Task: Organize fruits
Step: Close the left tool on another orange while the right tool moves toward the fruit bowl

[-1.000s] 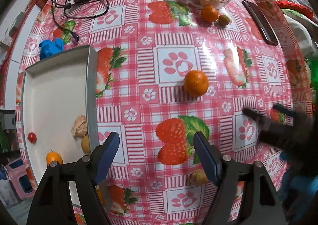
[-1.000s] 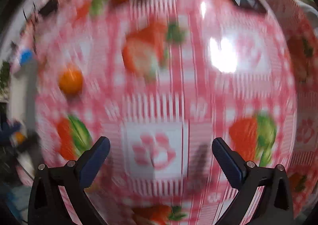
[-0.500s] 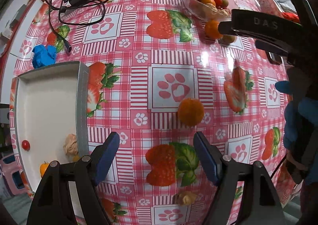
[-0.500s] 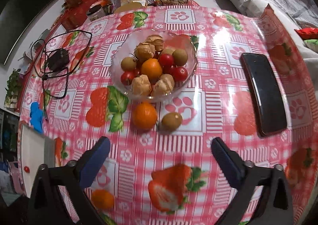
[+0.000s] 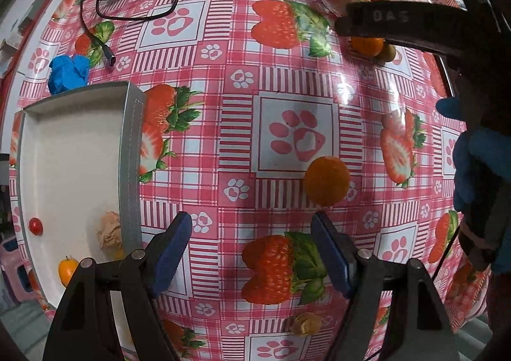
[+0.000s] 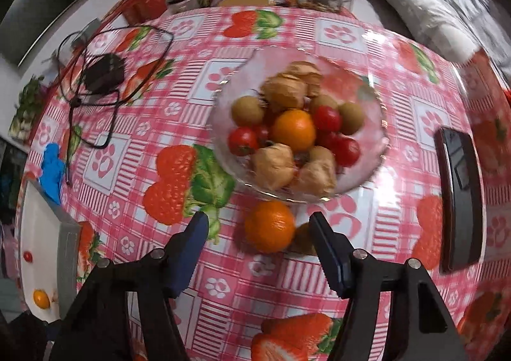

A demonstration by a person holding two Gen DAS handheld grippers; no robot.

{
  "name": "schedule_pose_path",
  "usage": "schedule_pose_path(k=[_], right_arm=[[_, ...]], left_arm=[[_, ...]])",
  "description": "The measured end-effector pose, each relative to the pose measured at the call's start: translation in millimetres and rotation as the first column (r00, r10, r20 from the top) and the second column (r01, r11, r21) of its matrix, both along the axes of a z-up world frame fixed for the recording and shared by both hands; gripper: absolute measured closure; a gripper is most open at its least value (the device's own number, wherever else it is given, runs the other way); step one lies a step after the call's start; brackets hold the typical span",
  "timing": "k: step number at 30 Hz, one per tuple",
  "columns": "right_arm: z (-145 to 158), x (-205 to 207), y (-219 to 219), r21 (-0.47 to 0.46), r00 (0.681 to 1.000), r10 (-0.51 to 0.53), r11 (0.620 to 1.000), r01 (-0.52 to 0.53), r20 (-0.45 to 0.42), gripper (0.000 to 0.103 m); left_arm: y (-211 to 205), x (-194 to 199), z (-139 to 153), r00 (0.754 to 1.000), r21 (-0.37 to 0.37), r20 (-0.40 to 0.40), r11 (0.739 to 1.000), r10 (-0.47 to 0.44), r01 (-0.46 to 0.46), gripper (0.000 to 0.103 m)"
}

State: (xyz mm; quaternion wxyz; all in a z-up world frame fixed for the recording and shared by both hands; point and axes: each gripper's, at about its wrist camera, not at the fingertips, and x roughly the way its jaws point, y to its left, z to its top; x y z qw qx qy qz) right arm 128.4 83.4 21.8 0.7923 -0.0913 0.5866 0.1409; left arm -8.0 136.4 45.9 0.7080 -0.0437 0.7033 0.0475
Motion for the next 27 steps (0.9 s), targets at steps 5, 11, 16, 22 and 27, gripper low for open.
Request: schedule_pose_path(k=[5, 11, 16, 22, 27], right_arm=[[-4, -3, -1, -0.020, 1.000, 0.009, 1.000, -0.009, -0.023, 0.069], [8, -23, -38, 0.167, 0.990, -0.095, 0.980, 0.112, -0.106, 0.074], [17, -62, -63, 0.214, 0.980, -0.137, 0.963, 0.167, -0.147, 0.074], [14, -87, -85, 0.225, 0.966, -0.179, 0.949, 0.220, -0.188, 0.074], [10, -89, -94, 0.222, 0.959, -0.198, 0.945, 0.242, -0.205, 0.073]], left_arm=[[-5, 4, -2, 1.000, -0.014, 0.016, 1.000, -0.017, 0.017, 0.023], [-21, 19, -5, 0.998, -0.013, 0.034, 0.999, -0.053, 0.053, 0.023], [-45, 35, -15, 0.993, 0.009, 0.055, 0.995, -0.103, 0.103, 0.023], [-70, 49, -35, 0.989, 0.026, 0.047, 0.990, -0.142, 0.141, 0.038], [-86, 48, -43, 0.984, 0.049, 0.039, 0.984, -0.172, 0.170, 0.061]])
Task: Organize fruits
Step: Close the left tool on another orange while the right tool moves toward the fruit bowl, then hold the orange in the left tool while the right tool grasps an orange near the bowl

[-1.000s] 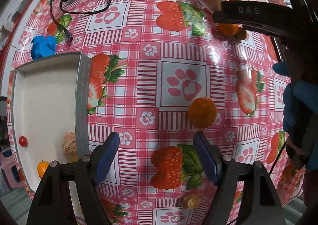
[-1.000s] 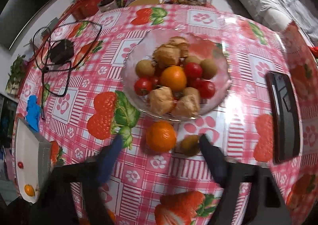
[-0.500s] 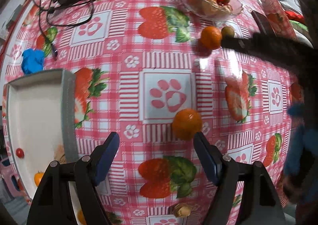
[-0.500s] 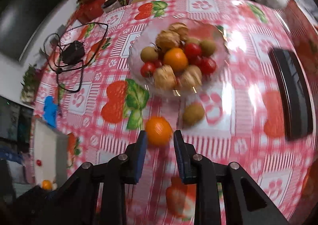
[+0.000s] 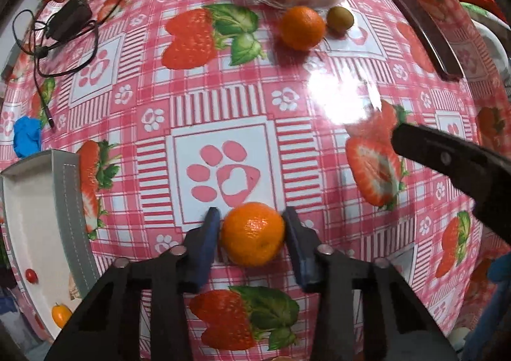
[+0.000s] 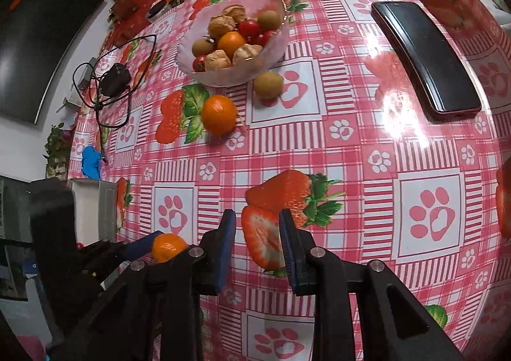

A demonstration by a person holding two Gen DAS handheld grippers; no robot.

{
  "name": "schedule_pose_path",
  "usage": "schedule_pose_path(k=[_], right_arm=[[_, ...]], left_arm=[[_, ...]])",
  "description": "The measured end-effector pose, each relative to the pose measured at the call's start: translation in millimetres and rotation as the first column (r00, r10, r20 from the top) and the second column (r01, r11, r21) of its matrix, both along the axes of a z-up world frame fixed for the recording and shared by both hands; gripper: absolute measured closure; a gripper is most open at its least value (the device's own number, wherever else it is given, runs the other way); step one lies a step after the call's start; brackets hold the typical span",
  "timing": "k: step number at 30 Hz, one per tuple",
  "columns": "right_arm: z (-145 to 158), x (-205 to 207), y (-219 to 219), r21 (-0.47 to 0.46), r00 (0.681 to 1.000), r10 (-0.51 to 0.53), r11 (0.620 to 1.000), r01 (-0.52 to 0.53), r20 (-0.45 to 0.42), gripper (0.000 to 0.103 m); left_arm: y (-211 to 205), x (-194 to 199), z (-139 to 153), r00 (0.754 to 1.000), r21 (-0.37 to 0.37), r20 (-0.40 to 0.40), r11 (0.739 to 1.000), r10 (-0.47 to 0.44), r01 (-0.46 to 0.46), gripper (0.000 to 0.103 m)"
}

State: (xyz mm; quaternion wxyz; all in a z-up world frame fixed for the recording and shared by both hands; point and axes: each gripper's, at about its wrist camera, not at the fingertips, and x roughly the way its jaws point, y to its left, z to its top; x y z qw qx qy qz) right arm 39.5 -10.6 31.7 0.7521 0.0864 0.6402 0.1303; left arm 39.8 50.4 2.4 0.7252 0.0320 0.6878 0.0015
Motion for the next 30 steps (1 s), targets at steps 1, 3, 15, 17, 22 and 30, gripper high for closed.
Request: schedule_pose_path(k=[1, 3, 15, 17, 22, 30], right_arm=[[-1, 2, 1, -0.002, 1.000, 0.007, 1.000, -0.007, -0.004, 0.070], [-3, 6, 2, -0.003, 1.000, 0.015, 1.000, -0.015, -0.007, 0.039], [-14, 61, 46, 0.006, 0.998, 0.020, 1.000, -0.021, 0.064, 0.031], [-18, 71, 55, 0.007, 0.998, 0.015, 1.000, -0.016, 0.064, 0.036], [-32, 84, 60, 0.003, 0.999, -0.033, 0.999, 0.032, 0.023, 0.065], [-23, 71, 43, 0.038, 0.998, -0.045, 0.998, 0.044, 0.036, 0.067]], left_arm=[[-2, 0, -1, 1.000, 0.004, -0.002, 1.000, -0.002, 0.002, 0.061], [-6, -1, 0, 1.000, 0.005, -0.005, 1.000, 0.009, -0.009, 0.061], [18, -21, 4, 0.999, 0.003, 0.003, 0.999, 0.041, -0.041, 0.050], [16, -22, 4, 0.999, 0.007, 0.009, 0.999, 0.037, -0.038, 0.050], [15, -23, 4, 0.999, 0.000, 0.018, 0.999, 0.037, -0.037, 0.057], [26, -35, 10, 0.998, -0.015, 0.022, 0.998, 0.055, -0.055, 0.062]])
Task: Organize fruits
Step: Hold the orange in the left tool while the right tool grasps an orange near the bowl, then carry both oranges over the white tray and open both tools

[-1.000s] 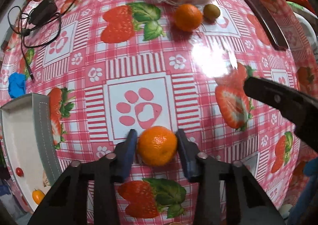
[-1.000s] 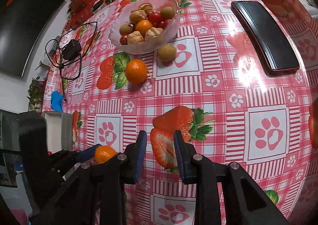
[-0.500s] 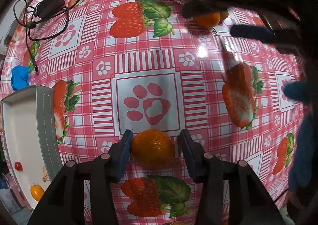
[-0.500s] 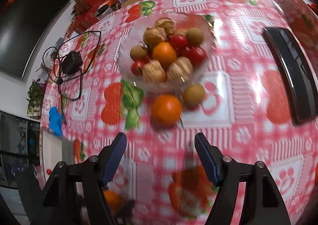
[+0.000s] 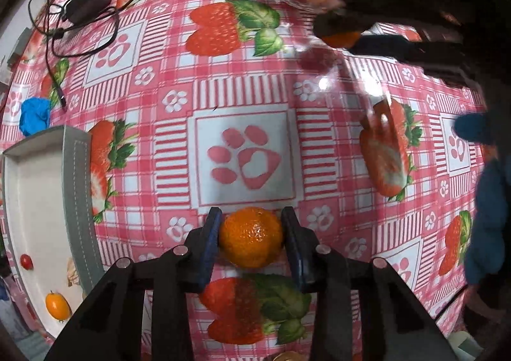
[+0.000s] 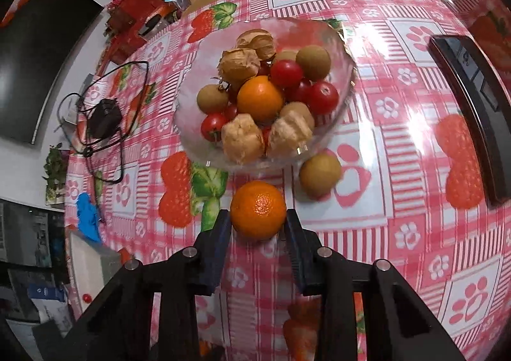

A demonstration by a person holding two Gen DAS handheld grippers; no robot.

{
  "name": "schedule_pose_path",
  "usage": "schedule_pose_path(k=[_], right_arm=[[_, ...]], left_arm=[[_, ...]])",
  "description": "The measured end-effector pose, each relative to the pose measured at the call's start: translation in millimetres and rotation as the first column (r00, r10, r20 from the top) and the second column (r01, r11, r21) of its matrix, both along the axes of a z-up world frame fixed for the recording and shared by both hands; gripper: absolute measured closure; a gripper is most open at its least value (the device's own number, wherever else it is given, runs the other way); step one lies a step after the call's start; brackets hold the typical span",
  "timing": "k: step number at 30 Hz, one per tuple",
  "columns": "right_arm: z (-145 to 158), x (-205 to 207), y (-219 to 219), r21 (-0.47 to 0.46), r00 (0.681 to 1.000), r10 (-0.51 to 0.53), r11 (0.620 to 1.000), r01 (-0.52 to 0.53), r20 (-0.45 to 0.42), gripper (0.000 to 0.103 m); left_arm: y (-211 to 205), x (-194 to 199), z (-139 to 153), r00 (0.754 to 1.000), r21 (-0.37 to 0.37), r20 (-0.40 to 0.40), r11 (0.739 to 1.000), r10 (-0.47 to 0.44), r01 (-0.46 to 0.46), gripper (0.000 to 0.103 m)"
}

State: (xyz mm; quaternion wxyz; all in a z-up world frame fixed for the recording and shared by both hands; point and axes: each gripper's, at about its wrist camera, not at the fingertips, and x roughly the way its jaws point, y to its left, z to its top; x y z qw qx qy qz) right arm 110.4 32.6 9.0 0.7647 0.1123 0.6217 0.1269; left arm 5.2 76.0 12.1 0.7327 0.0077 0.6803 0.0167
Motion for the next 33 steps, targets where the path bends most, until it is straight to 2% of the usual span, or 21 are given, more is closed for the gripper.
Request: schedule_pose_path(k=[13, 19, 24, 28, 33], right_arm=[[17, -89, -22, -0.019, 0.999, 0.037, 0.999, -0.038, -0.028, 0.067], [22, -123, -20, -0.043, 0.998, 0.049, 0.998, -0.050, -0.041, 0.067], [29, -141, -7, -0.053, 0.997, 0.073, 0.996, -0.075, -0.036, 0.067], [33, -150, 9, -0.049, 0.995, 0.098, 0.994, -0.100, -0.036, 0.067], [39, -160, 38, -0.042, 0.989, 0.143, 0.989, -0.144, -0.031, 0.067]], left_arm=[[53, -56, 16, 1.000, -0.006, 0.011, 1.000, 0.027, -0.027, 0.062], [78, -96, 31, 0.999, -0.052, 0.023, 0.998, 0.047, -0.046, 0.062], [111, -125, 49, 0.996, -0.064, 0.042, 0.995, 0.077, -0.075, 0.062], [142, -139, 68, 0.989, -0.075, 0.054, 0.988, 0.138, -0.133, 0.062], [167, -138, 84, 0.979, -0.051, 0.070, 0.981, 0.193, -0.189, 0.062]])
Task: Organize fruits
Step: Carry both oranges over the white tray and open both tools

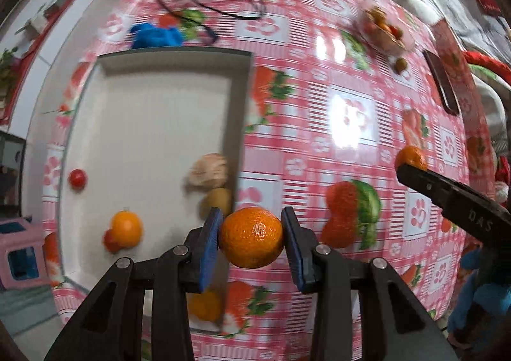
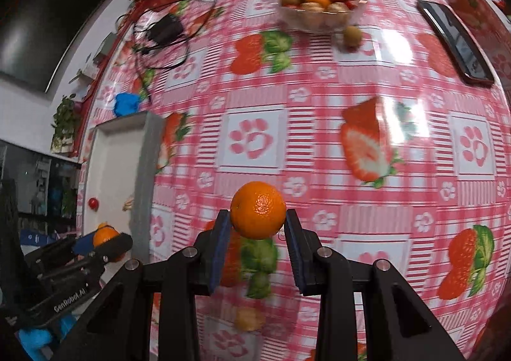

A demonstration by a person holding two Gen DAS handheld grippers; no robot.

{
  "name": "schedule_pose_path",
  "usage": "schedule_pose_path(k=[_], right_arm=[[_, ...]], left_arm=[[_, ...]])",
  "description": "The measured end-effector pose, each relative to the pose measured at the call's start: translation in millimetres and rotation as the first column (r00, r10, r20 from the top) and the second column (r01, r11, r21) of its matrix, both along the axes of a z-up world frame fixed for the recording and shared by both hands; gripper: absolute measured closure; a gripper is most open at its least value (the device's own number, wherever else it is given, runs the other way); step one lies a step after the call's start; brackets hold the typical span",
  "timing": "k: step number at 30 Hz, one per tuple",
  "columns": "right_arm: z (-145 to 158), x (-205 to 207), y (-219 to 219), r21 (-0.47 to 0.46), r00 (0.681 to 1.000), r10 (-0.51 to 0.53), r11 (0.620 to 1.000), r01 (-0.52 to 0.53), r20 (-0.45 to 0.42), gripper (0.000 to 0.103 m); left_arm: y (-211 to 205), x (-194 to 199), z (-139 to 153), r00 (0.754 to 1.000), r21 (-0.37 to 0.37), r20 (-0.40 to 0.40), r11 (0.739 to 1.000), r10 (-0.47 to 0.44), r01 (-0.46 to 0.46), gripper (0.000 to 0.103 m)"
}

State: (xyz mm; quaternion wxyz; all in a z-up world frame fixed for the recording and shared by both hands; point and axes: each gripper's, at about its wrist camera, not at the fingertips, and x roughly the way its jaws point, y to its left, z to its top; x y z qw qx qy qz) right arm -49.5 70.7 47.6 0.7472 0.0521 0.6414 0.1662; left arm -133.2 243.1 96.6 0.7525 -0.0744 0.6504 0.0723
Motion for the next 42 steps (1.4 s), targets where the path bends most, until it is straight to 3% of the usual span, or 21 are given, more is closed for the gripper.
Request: schedule_pose_path(k=[19, 35, 38, 39, 40, 41, 42], right_arm=[[-8, -1, 167, 0.061, 0.962, 0.272, 0.961, -0.271, -0.006, 0.067], [-45, 4, 216, 0.037, 0.937, 0.339, 0.941, -0.337, -0.085, 0.067], [-47, 6, 217, 0.046, 0.935, 0.340, 0.940, -0.337, -0.101, 0.066], [-47, 6, 216, 0.060, 0.935, 0.338, 0.941, -0.333, -0.106, 0.058], [-46, 7, 216, 0.069, 0.936, 0.336, 0.941, -0.330, -0.107, 0.036], [-45, 8, 216, 0.069, 0.937, 0.335, 0.942, -0.329, -0.102, 0.026], [-42, 8, 215, 0.071, 0.938, 0.334, 0.942, -0.328, -0.090, 0.024]], left_arm=[[94, -26, -12, 0.990, 0.070, -0.002, 0.987, 0.144, -0.144, 0.062], [103, -25, -28, 0.991, 0.076, -0.011, 0.989, 0.131, -0.129, 0.061], [105, -26, -27, 0.990, 0.085, -0.006, 0.987, 0.141, -0.140, 0.053], [105, -26, -27, 0.989, 0.091, -0.003, 0.985, 0.145, -0.144, 0.046], [105, -26, -26, 0.989, 0.098, 0.002, 0.984, 0.149, -0.149, 0.043], [105, -27, -25, 0.988, 0.103, 0.005, 0.983, 0.152, -0.152, 0.037], [105, -28, -23, 0.988, 0.111, 0.008, 0.982, 0.154, -0.154, 0.034]])
